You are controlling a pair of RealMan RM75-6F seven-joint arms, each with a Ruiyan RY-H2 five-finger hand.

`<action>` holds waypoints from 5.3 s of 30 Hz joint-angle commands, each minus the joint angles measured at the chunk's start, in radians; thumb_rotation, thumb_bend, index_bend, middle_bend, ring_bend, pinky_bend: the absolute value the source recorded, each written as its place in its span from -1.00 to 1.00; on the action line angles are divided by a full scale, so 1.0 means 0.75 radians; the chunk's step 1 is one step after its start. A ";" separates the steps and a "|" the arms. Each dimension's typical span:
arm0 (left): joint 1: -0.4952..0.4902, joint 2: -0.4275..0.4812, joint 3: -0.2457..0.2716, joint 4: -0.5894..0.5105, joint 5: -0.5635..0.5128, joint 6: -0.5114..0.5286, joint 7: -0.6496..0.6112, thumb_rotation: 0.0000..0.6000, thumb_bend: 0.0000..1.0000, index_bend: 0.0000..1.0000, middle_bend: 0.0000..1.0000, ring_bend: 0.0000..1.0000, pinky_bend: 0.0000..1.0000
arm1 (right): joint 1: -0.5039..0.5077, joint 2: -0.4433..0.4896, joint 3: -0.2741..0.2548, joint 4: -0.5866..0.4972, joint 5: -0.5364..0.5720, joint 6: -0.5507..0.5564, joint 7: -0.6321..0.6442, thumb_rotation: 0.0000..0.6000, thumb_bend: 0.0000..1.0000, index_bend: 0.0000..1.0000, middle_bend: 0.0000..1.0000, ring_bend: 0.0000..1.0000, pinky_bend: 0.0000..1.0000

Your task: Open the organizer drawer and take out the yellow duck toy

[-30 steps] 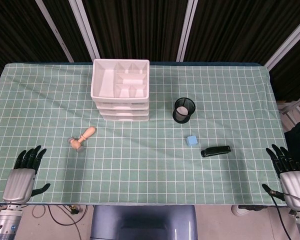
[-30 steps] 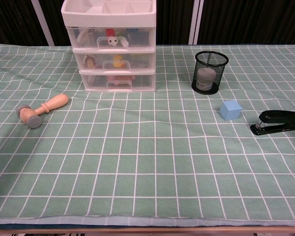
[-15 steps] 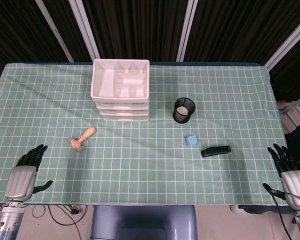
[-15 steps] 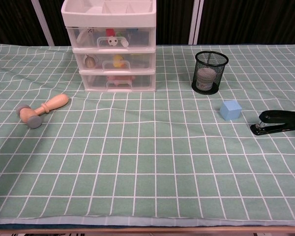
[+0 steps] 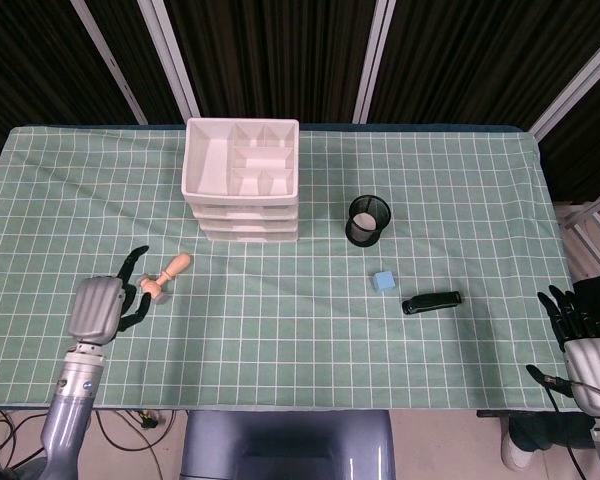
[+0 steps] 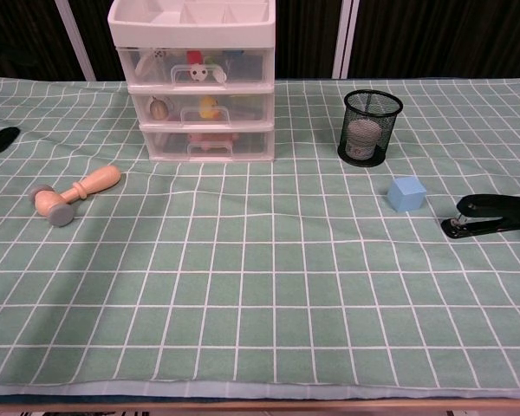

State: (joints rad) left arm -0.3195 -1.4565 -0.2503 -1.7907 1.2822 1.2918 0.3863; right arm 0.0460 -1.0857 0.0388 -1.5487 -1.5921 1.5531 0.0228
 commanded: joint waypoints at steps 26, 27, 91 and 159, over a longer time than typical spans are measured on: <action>-0.431 -0.547 -0.415 0.266 -0.904 -0.245 -0.132 1.00 0.09 -0.70 1.00 1.00 1.00 | 0.011 0.016 0.000 -0.027 0.040 -0.054 0.074 1.00 -0.93 -1.00 -1.00 -1.00 -0.55; -0.438 -0.554 -0.420 0.277 -0.910 -0.253 -0.145 1.00 0.09 -0.70 1.00 1.00 1.00 | 0.012 0.016 -0.001 -0.027 0.040 -0.055 0.075 1.00 -0.94 -1.00 -1.00 -1.00 -0.55; -0.694 -0.771 -0.514 0.792 -0.857 -0.560 -0.716 1.00 0.09 -0.55 1.00 1.00 1.00 | 0.012 0.032 -0.007 -0.061 0.071 -0.092 0.109 1.00 -0.91 -1.00 -1.00 -1.00 -0.55; -0.725 -0.548 -0.274 0.479 -0.770 -0.185 0.200 1.00 0.07 -0.49 1.00 1.00 1.00 | 0.010 0.037 -0.006 -0.072 0.076 -0.097 0.119 1.00 -0.91 -1.00 -1.00 -1.00 -0.55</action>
State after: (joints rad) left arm -0.8605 -1.8694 -0.4538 -1.4297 0.7083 1.1501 0.5328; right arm 0.0538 -1.0581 0.0344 -1.6029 -1.5352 1.4800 0.1121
